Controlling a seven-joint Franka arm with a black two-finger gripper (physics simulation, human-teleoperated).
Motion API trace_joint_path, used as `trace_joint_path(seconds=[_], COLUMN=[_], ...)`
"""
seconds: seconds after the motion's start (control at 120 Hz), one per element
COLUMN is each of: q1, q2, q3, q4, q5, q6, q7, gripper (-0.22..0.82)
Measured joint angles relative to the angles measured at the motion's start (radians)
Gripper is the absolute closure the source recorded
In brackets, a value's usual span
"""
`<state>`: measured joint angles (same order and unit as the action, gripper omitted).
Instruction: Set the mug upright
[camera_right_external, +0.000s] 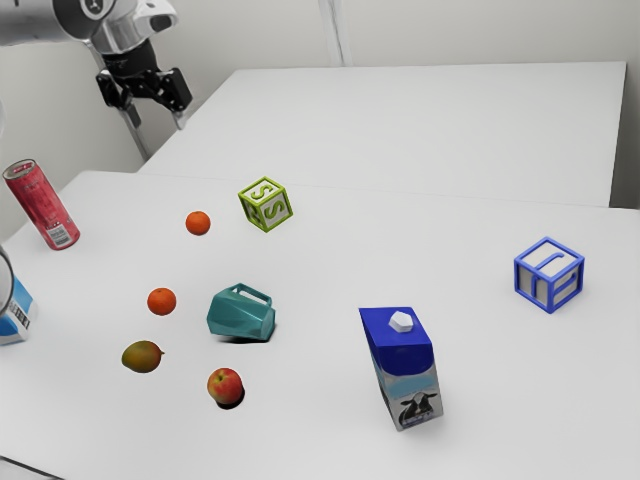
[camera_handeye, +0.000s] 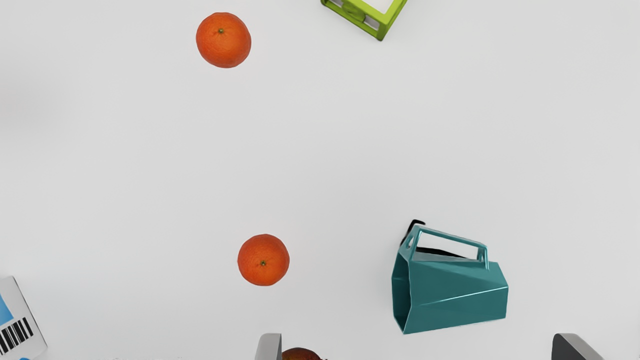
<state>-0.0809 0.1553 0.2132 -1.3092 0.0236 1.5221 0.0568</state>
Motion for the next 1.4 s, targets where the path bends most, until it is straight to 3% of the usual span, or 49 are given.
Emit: trace_joint_path(seconds=[0.167,0.3,0.442,0.583,0.875,1.067,1.4], q1=[-0.013,-0.065,0.065,0.083,0.108,0.142,0.109], q2=[-0.128,-0.206,-0.269,-0.269,-0.178,-0.093,0.009], q3=[0.007,0.089,0.129,0.201,0.207,0.207,0.204], q4=[-0.169,-0.434,-0.710,-0.928,-0.952,-0.954,-0.934], q5=[-0.028,-0.215,-0.446,-0.677,-0.875,-1.019,-1.117], q6=[0.011,0.125,0.246,0.367,0.477,0.412,0.349], q7=[0.016,0.045,0.113,0.241,0.548,0.710,0.890], gripper=[0.02,0.02,0.02,0.02,0.02,0.02,0.02])
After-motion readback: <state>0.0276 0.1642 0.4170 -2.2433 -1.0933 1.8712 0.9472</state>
